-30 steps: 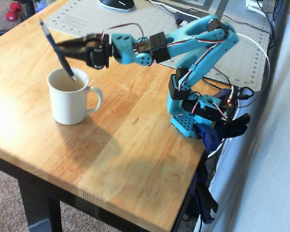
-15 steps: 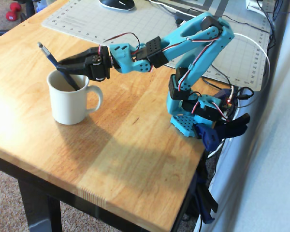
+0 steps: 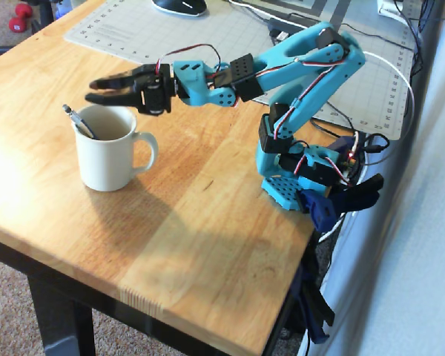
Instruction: Grasp a pen and put it in a mug.
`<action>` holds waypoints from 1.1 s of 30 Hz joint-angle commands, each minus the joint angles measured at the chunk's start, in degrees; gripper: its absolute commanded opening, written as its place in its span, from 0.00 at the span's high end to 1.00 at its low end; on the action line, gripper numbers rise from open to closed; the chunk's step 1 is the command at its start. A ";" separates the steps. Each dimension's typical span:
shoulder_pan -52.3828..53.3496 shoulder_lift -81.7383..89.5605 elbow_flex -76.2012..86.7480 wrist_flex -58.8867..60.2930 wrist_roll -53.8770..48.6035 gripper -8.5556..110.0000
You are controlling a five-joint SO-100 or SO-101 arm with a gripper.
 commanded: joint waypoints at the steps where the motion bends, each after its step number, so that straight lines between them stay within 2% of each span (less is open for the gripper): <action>1: 2.64 5.89 -0.26 0.79 14.06 0.80; 7: 5.01 14.68 -1.05 13.71 41.13 0.86; 12: 5.19 23.12 -0.88 26.81 55.55 0.93; 17: 5.89 30.59 -0.09 41.84 64.16 0.93; 26: 13.89 41.66 -0.09 69.87 74.44 0.92; 33: 18.98 46.32 2.29 82.88 83.14 0.92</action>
